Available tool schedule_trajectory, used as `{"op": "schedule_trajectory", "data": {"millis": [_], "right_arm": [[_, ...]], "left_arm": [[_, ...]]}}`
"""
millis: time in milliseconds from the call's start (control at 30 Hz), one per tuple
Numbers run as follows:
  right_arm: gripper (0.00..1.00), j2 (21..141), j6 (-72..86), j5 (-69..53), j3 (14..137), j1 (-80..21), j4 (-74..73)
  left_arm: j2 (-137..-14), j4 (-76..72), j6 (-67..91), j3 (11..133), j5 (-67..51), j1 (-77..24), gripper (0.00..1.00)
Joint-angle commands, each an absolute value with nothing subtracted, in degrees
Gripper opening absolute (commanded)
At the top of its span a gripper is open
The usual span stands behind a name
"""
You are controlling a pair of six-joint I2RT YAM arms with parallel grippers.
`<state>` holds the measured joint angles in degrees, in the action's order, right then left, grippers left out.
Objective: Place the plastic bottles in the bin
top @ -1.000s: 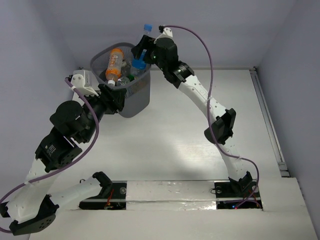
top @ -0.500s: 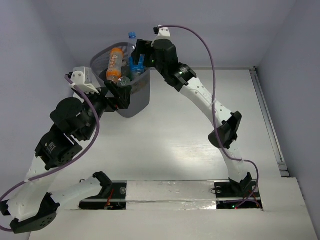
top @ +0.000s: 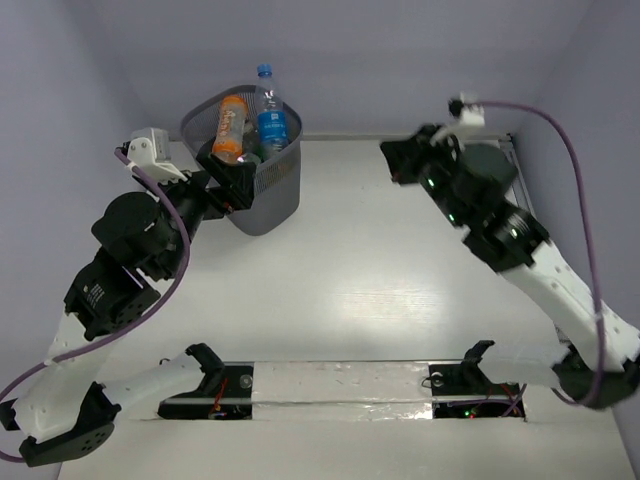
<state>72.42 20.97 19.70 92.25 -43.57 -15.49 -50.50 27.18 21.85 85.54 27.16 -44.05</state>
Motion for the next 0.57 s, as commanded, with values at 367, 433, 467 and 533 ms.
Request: {"op": "schedule_trajectory", "data": {"millis": [367, 433, 467, 533], "right_arm": [[1.0, 34.54, 27.95, 35.33, 63.19, -43.68, -27.16], [1.0, 34.89, 27.43, 34.29, 63.63, -43.68, -27.33], [1.0, 35.07, 27.07, 33.67, 63.98, -43.68, -27.33], [1.0, 35.59, 26.02, 32.87, 65.73, -43.68, -27.86]], "left_arm": [[-44.3, 27.08, 32.43, 80.52, 26.81, -44.12, 0.99], [-44.38, 26.28, 32.69, 79.72, 26.72, -44.12, 0.99], [-44.56, 26.28, 33.13, 79.11, 26.63, -44.12, 0.99], [-44.91, 26.19, 34.1, 78.58, 26.63, -44.12, 0.99]]}}
